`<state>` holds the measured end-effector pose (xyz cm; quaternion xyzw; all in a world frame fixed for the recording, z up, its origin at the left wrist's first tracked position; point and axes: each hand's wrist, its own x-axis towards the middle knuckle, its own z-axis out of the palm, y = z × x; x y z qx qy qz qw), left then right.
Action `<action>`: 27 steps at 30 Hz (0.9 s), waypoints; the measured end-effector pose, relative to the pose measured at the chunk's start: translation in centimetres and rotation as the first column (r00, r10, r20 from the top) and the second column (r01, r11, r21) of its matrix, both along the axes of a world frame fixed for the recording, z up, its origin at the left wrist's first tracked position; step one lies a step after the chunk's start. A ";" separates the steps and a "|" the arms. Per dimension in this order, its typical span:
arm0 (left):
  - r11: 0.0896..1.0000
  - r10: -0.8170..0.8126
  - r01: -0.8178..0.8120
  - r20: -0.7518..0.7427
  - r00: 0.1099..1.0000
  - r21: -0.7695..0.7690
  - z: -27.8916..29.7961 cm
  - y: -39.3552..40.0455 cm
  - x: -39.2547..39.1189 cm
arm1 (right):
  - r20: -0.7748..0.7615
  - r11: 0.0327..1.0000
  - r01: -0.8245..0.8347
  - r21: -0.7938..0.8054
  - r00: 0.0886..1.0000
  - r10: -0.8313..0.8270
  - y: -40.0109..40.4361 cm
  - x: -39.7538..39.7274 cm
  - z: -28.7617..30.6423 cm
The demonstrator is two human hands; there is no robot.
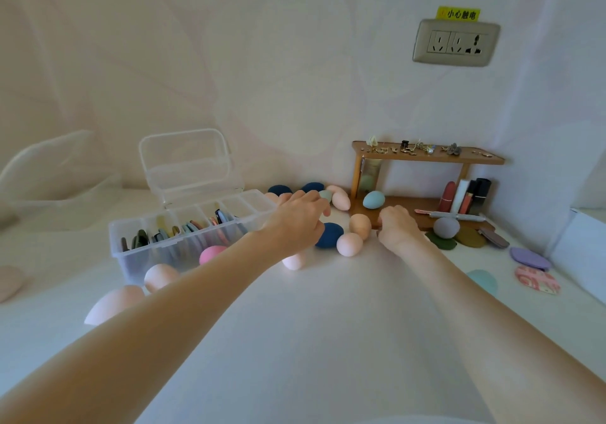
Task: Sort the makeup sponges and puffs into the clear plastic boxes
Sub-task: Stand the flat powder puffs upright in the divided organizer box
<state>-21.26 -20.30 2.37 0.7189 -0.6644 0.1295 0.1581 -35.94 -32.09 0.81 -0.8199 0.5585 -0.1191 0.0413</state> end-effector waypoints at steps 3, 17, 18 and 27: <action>0.998 0.003 -0.006 -0.049 0.999 -0.056 0.2 0.4 0.8 | 0.171 0.996 -0.003 -0.089 0.985 0.018 0.4 0.7 1.5; 0.972 0.201 -0.165 -0.226 0.953 0.170 0.9 7.0 11.0 | 0.521 0.806 -0.546 -0.228 0.631 0.575 9.2 14.9 4.2; 0.970 0.200 -0.166 -0.197 0.960 0.176 0.8 7.1 11.1 | 0.460 0.798 -0.559 -0.226 0.661 0.593 9.4 15.7 3.5; 0.959 0.169 -0.170 0.022 0.985 0.226 1.5 6.4 11.1 | 0.010 0.766 -0.588 -0.259 0.791 0.611 9.3 17.2 3.7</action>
